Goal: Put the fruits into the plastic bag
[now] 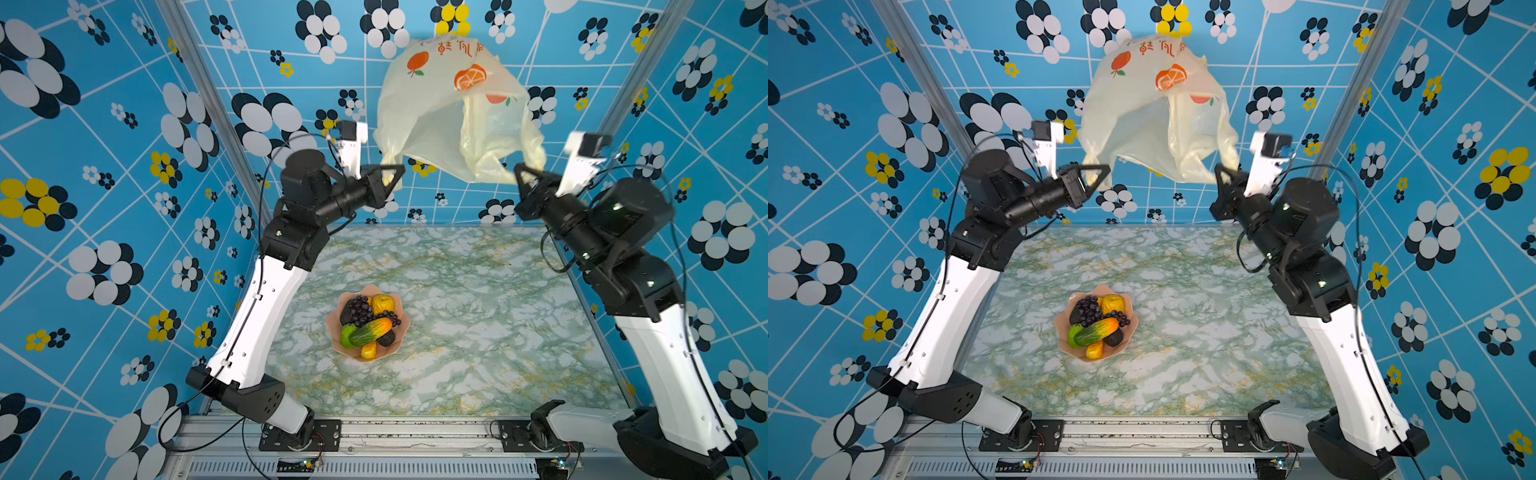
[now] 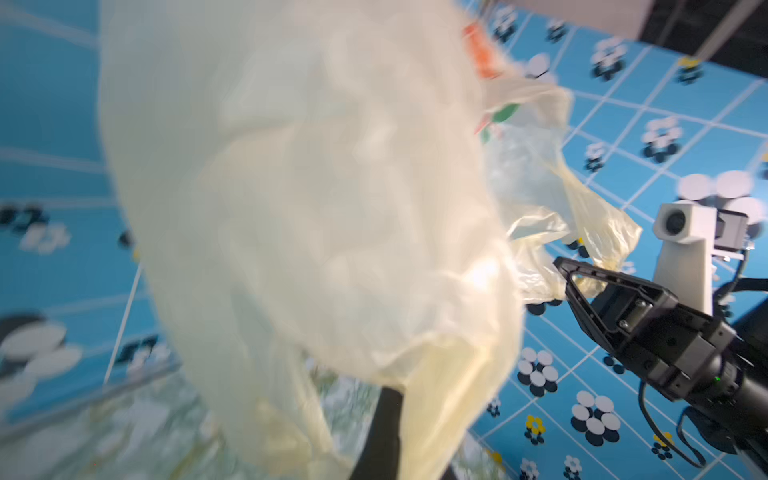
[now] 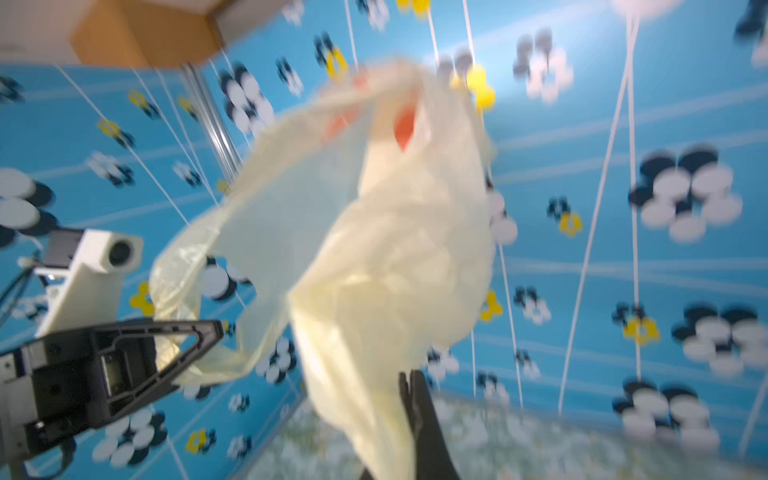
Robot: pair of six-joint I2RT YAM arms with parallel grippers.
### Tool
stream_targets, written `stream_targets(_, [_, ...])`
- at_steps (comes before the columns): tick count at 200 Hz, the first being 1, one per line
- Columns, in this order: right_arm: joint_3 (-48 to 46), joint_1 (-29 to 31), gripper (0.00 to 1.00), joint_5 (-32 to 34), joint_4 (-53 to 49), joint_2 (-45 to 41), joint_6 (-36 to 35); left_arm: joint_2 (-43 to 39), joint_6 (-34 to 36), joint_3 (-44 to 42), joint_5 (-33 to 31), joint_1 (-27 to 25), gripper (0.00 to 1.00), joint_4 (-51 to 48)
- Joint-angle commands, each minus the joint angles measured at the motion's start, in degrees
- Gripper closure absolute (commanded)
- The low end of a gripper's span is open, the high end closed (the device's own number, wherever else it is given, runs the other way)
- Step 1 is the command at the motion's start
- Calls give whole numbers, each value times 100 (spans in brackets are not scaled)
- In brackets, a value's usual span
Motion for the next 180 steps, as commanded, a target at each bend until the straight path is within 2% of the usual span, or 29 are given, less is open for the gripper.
stream_targets(1, [-2165, -323, 100, -56, -1757, 1259, 980, 1215, 55, -1718, -553, 121, 100, -2664])
stream_targets(14, [-2221, -426, 100, -120, -1448, 1049, 1147, 986, -13, -2123, -605, 15, 100, -2516])
stream_targets(27, [-1538, -494, 100, -191, -1492, 1096, 1071, 749, -125, -2107, -482, 49, 100, -2109])
stream_targets(51, [119, -513, 100, -497, -1775, 1567, 934, 937, -95, -853, -340, 164, 100, -2066])
stream_targets(68, [669, -505, 100, -648, -1735, 1703, 1039, 1232, -59, 28, -259, 191, 100, -2357])
stream_targets(82, [770, -505, 100, -686, -1635, 1695, 1127, 1264, -128, 250, -221, 190, 100, -2368])
stream_targets(121, [725, -509, 100, -733, -1704, 1586, 1154, 1006, -437, -2, -116, 251, 100, -2100])
stream_targets(149, [714, -515, 100, -333, -2292, 1496, 1166, 885, -572, -39, -30, 303, 100, -2169])
stream_targets(165, [647, -513, 100, -169, -2450, 1548, 1337, 1015, -746, -15, 83, 338, 100, -2426])
stream_targets(180, [780, -550, 100, -219, -2049, 1769, 1377, 1375, -958, 251, 355, 444, 100, -2529])
